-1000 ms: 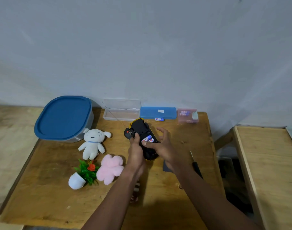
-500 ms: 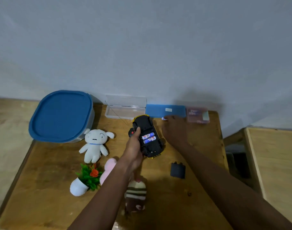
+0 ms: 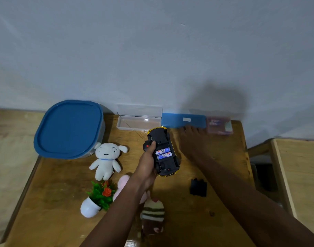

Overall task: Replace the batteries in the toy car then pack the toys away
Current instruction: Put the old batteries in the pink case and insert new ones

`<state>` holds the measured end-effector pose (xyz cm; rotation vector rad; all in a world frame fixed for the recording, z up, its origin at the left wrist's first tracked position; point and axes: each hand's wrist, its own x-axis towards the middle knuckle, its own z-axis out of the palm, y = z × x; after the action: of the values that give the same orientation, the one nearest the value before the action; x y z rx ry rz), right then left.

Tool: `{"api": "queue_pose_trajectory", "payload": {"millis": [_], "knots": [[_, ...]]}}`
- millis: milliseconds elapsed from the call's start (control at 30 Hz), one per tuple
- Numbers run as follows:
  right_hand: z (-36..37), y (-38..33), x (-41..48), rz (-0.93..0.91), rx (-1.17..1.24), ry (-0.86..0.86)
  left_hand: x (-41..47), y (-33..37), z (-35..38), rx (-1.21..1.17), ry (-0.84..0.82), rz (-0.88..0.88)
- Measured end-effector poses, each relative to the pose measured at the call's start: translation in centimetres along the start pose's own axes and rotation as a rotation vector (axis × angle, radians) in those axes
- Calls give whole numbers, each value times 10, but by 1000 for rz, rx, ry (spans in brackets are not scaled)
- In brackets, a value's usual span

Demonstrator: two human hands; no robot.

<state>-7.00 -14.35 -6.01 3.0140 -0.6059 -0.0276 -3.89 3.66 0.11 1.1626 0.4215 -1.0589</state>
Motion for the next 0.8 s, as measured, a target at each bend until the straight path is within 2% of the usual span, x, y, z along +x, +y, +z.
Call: {"api": "queue_pose_trajectory", "payload": {"millis": [300, 433, 500, 567, 700, 800], "knots": [[-28, 8, 9, -100, -54, -142, -17, -12, 3, -4, -1, 14], [-33, 13, 5, -85, 19, -199, -30, -17, 7, -12, 0, 20], [-27, 14, -2, 5, 213, -186, -36, -20, 7, -14, -1, 27], [-26, 11, -13, 110, 477, -104, -41, -25, 7, -19, -1, 28], [-49, 4, -49, 371, 1137, 107, -48, -34, 8, -73, -42, 30], [-81, 4, -80, 586, 1522, 176, -53, -41, 11, -85, -65, 40]]}}
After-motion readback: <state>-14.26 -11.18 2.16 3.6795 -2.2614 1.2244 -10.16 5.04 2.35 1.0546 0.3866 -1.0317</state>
